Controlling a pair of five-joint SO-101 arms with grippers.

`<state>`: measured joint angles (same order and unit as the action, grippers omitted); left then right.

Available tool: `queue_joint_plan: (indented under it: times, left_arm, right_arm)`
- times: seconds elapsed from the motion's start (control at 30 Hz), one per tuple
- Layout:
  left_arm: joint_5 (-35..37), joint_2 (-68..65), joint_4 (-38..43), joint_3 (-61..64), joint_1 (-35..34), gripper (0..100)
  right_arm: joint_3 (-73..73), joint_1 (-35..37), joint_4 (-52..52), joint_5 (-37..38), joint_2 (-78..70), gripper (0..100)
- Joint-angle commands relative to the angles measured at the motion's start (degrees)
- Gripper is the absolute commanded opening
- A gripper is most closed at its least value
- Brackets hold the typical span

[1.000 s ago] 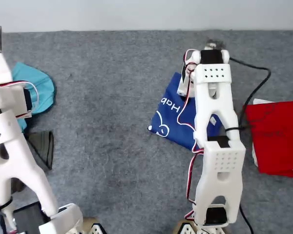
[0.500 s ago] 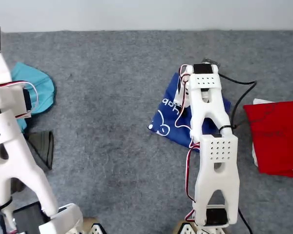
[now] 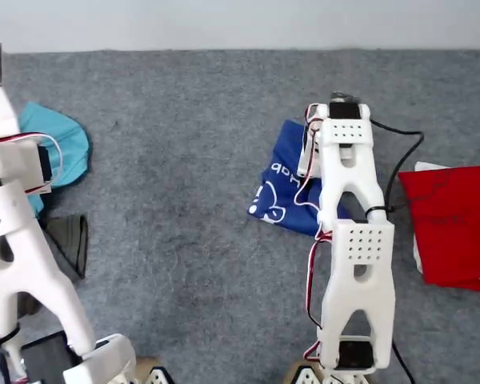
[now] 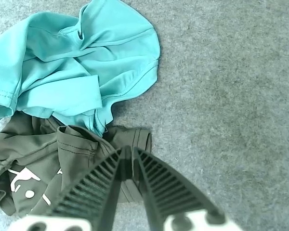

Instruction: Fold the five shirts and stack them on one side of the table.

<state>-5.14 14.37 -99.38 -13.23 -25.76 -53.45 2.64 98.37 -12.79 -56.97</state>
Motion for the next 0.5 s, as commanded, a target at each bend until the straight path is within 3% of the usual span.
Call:
queue_joint_plan:
  times: [0.0, 0.47]
  left_arm:
    - [-0.26, 2.20, -1.14, -0.31, -0.09, 1]
    - [-0.35, 2.20, -1.14, -0.40, -0.62, 1]
  right_arm:
    - [-5.36, -1.63, 4.79, 6.95, 5.32, 0.9]
    - [15.03, -18.07, 4.62, 42.11, 38.73, 0.9]
